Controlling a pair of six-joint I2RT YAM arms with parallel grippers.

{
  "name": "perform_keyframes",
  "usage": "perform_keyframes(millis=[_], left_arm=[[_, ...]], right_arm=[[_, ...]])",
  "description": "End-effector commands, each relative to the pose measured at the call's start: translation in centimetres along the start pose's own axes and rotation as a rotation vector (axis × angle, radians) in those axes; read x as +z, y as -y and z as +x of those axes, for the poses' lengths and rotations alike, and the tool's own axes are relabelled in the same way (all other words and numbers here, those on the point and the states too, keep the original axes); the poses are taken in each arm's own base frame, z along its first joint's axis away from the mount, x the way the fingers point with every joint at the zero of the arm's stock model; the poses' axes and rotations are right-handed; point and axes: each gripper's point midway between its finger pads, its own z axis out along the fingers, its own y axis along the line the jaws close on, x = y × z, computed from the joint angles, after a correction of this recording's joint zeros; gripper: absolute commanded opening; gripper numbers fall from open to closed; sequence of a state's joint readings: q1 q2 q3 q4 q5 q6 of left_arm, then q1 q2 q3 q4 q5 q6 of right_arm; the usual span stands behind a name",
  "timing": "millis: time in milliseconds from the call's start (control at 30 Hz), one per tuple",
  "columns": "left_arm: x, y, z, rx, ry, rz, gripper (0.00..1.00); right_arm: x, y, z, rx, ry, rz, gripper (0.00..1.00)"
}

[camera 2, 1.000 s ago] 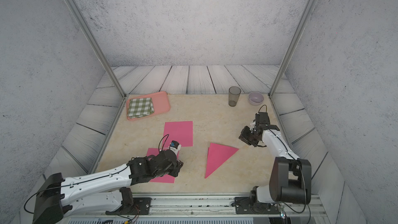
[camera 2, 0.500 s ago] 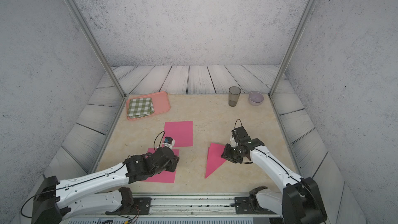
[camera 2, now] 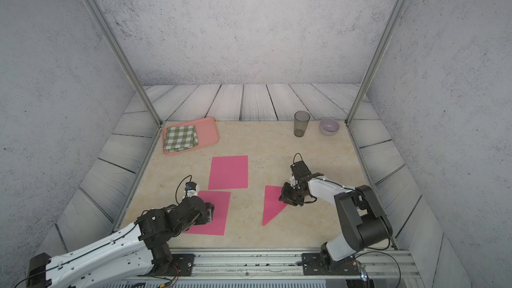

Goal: Fold the square paper diagonally
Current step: Move the paper to the center of the board.

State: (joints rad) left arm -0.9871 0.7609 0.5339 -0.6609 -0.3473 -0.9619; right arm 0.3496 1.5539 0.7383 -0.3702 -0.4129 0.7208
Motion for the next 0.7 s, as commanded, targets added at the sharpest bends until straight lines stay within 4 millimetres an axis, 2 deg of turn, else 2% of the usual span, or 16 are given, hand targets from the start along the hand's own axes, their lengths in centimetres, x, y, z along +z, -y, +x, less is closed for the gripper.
perform_keyframes(millis=[0,333,467,667], left_arm=[[0.2,-1.1,0.6,-0.01,-0.025,-0.045,0.79],[2.4,-0.2,3.3,-0.011,-0.163,-0.058,0.81],[3.3,0.0,4.4,0.0,-0.225,-0.084,0.81],[4.5,0.4,5.0,0.05,-0.27,-0.115,0.8]], right_arm=[[1.2,1.7,-1.2,-0.004,0.012,0.067,0.28],[0.7,3.2,-6.2,0.01,0.028,0.044,0.28],[-0.3,1.7,-7.4,-0.04,0.029,-0.006,0.33],[-3.8,-1.0,-7.1,-0.109,0.066,-0.074,0.43]])
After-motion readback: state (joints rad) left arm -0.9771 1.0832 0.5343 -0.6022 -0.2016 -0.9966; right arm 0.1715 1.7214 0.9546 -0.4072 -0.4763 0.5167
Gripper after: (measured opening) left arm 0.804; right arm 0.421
